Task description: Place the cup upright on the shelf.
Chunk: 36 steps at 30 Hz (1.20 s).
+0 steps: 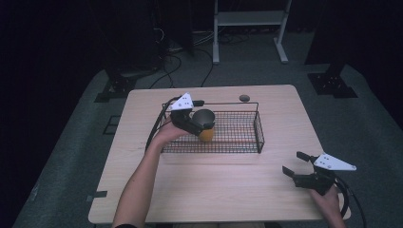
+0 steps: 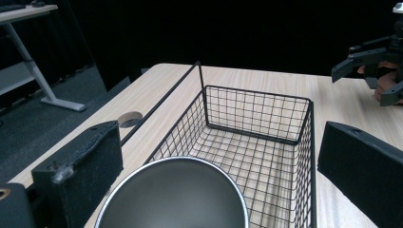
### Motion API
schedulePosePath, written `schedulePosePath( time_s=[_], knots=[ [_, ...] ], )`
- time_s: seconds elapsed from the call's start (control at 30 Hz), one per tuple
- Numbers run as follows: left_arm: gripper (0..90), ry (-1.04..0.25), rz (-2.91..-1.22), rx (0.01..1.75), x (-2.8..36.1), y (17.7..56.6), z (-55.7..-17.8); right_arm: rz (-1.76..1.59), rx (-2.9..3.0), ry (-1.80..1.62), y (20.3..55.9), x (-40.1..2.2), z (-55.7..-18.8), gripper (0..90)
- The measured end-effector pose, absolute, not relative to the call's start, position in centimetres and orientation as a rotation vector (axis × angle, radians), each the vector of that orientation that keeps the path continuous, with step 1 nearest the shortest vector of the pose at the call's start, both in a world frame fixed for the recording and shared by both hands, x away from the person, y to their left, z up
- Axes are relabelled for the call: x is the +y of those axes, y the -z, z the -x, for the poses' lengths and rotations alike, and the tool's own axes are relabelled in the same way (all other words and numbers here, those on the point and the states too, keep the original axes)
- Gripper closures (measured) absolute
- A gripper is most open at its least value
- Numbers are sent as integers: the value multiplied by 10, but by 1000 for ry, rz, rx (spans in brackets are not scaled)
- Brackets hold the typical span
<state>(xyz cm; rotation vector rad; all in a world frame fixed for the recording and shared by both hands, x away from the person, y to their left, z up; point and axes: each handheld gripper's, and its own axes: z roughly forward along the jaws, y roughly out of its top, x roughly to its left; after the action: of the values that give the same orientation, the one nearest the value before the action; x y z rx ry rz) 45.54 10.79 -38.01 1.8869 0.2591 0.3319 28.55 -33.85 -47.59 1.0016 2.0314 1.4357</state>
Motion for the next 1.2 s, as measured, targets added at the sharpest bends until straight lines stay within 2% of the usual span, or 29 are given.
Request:
schedulePosePath(
  time_s=[0.77,1.2],
  knots=[
    [5,-297,-1904,251,105,370,-434,-998,2032,-1435,476,-338,-286,131],
    [5,-288,-1900,224,103,379,-423,-999,2035,-1435,476,-338,-286,131]
  ],
)
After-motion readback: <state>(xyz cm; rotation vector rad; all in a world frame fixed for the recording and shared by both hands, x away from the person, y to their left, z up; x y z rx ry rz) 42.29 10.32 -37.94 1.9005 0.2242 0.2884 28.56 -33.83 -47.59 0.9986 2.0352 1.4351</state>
